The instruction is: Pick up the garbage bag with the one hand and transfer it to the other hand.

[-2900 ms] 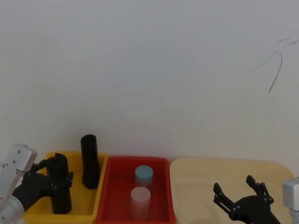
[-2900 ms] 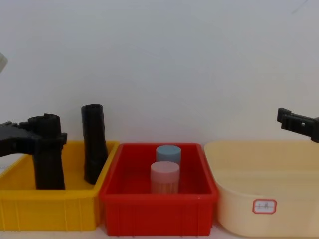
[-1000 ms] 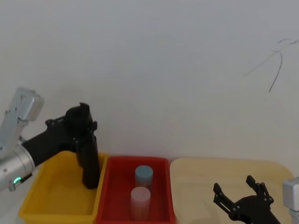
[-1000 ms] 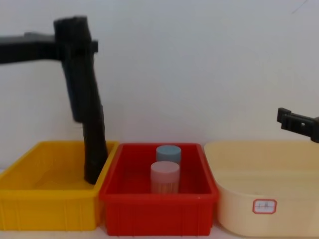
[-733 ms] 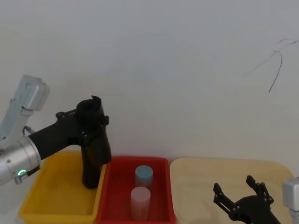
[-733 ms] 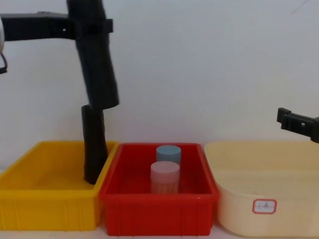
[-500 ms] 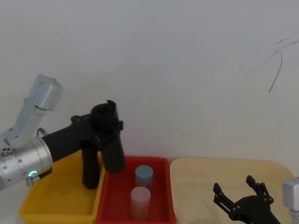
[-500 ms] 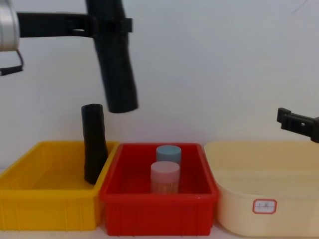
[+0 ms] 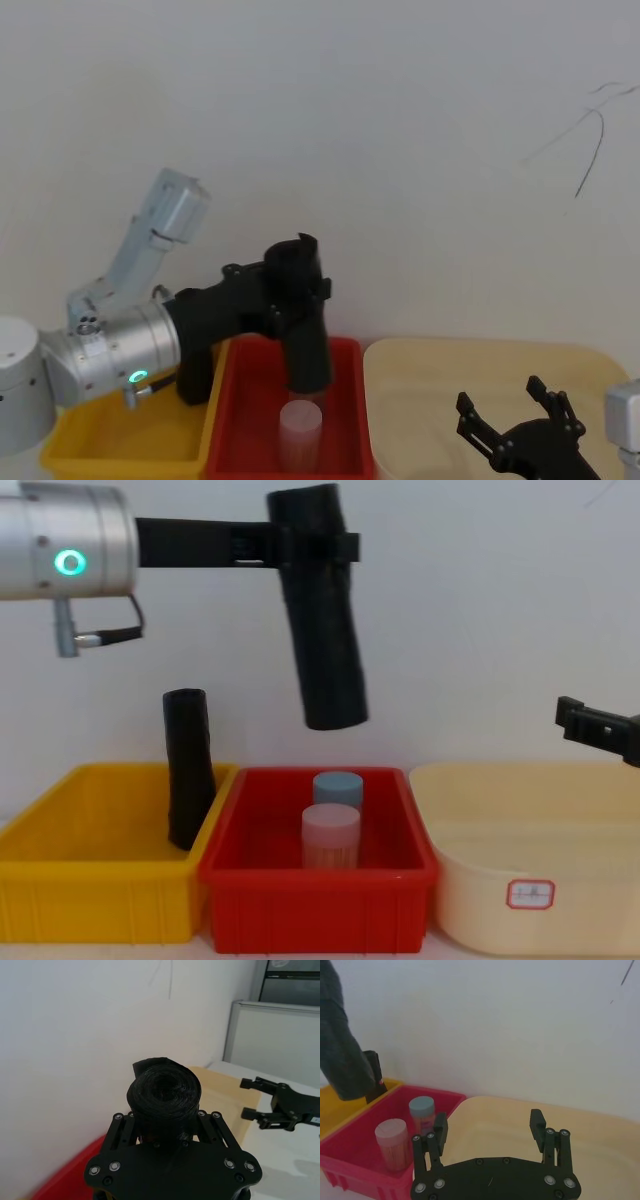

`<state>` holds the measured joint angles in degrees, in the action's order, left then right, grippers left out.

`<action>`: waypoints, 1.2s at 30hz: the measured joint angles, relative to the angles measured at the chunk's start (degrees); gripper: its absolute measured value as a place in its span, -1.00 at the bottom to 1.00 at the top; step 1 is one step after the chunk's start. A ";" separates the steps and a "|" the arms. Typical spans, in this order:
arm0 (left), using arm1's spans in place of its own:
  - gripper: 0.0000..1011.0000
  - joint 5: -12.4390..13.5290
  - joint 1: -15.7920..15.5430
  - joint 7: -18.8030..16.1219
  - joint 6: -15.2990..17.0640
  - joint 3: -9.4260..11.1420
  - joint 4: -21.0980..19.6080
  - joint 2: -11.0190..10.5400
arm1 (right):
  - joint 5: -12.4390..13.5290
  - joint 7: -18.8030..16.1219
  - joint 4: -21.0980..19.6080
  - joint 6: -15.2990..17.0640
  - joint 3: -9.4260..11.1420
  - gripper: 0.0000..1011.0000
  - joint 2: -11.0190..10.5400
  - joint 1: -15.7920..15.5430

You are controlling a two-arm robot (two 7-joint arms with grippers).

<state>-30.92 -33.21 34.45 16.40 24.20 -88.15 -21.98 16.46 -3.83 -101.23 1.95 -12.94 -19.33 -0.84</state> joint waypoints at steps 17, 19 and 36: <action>-0.11 -0.64 -2.25 0.48 0.98 2.91 2.50 2.88 | 2.11 -5.58 -1.23 2.28 -0.53 0.98 -1.49 1.25; -0.11 -0.68 -2.38 0.52 1.04 3.08 2.65 3.07 | 2.61 -6.82 -1.44 2.84 -0.76 0.98 -1.80 1.65; -0.11 -0.79 -2.86 0.61 1.25 3.70 3.19 3.72 | 6.69 -16.73 -2.12 8.41 -4.37 0.98 -4.43 7.21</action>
<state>-31.71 -36.08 35.06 17.65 27.90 -84.96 -18.26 23.15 -20.56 -103.35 10.36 -17.31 -23.75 6.37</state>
